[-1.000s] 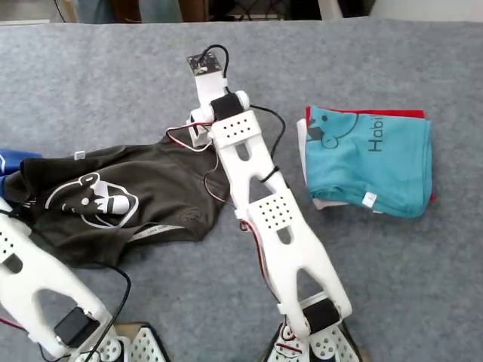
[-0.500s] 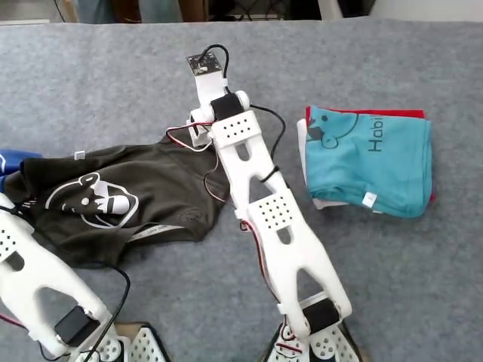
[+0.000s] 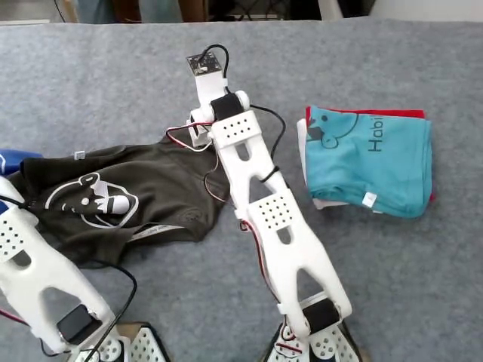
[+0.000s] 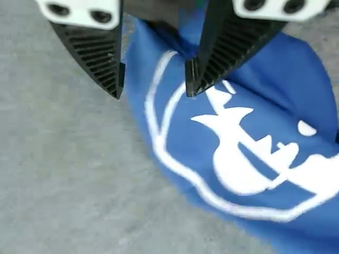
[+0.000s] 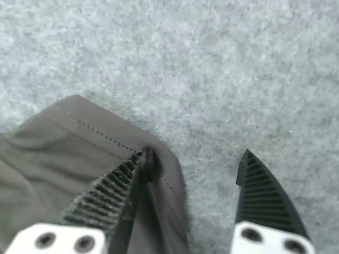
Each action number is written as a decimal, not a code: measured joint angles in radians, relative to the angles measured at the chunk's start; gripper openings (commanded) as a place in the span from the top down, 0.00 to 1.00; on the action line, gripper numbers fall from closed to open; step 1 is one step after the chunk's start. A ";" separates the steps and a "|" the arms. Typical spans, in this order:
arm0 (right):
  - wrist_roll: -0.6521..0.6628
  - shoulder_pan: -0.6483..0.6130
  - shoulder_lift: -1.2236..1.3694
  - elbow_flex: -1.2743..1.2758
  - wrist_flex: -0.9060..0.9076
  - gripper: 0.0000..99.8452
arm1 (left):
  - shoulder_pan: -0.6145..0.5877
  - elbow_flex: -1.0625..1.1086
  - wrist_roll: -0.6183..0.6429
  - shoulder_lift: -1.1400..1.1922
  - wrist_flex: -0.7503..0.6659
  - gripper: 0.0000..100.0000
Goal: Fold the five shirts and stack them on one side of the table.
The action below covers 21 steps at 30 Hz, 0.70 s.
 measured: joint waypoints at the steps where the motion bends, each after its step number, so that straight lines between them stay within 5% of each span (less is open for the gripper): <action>1: 0.000 0.000 0.000 0.000 0.000 0.74 | -0.012 0.051 0.002 0.018 -0.017 0.79; 4: 0.000 0.000 0.000 0.000 0.000 0.74 | -0.046 0.153 0.002 0.077 -0.087 0.82; 8: 0.000 0.000 0.000 0.000 0.000 0.74 | -0.087 0.143 0.002 0.100 -0.120 0.98; 21: 0.000 0.000 0.000 0.000 0.000 0.74 | -0.417 -0.150 0.121 0.104 -0.127 0.97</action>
